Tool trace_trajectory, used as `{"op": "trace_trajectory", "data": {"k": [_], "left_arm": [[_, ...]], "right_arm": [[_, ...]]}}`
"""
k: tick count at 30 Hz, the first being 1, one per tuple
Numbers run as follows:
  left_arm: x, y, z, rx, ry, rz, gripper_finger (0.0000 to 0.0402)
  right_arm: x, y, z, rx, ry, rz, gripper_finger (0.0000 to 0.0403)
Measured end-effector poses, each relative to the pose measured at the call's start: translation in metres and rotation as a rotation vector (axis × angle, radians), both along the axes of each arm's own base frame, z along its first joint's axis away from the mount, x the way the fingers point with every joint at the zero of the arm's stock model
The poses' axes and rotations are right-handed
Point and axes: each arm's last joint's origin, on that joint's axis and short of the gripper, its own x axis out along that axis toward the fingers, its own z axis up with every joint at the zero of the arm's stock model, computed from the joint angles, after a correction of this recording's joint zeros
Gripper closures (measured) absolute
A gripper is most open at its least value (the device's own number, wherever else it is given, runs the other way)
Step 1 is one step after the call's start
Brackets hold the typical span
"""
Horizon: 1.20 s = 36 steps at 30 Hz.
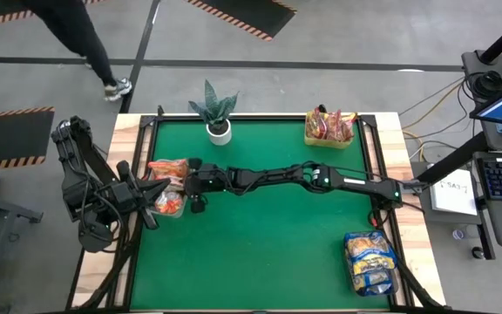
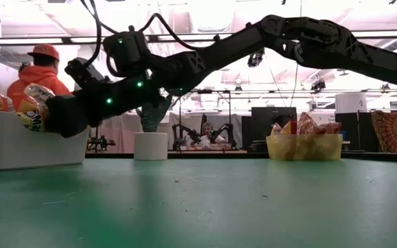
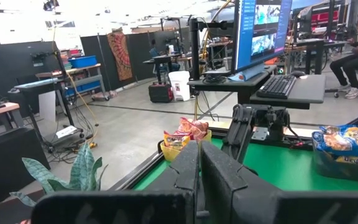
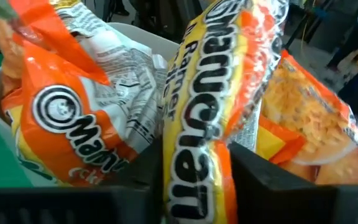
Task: Sort Maruchan noodles
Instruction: Put the orange noodle pack into the white bin, then return to Home Position
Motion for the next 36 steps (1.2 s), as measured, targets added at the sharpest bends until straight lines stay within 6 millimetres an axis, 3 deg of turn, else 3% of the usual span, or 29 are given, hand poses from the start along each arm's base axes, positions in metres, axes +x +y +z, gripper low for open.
{"op": "trace_trajectory", "data": {"k": [6,14,17,21,26,32,36], "left_arm": [[0.000,0.000,0.000,-0.005,-0.003,0.000,0.0402],[0.001,0.001,0.000,-0.011,-0.007,0.009,0.0402],[0.002,0.001,0.000,-0.015,-0.009,0.015,0.0402],[0.002,0.001,-0.001,-0.026,-0.016,0.016,0.0402],[0.008,-0.007,-0.020,-0.012,0.008,0.008,0.0402],[0.011,-0.011,-0.055,0.002,0.038,0.000,0.0402],[0.012,-0.012,-0.075,-0.004,0.083,-0.022,0.0402]], "right_arm": [[-0.005,-0.004,0.016,0.061,0.049,-0.022,0.0219],[-0.024,-0.001,0.078,0.069,0.126,0.055,0.0169],[-0.033,0.001,0.091,0.098,0.196,0.103,0.0162],[-0.043,0.005,0.098,0.171,0.264,0.194,0.0161],[-0.057,0.016,0.081,0.273,0.342,0.303,0.0162],[-0.100,0.032,0.079,0.279,0.288,0.318,0.0163],[-0.141,0.028,0.105,0.201,0.080,0.283,0.0165]]}}
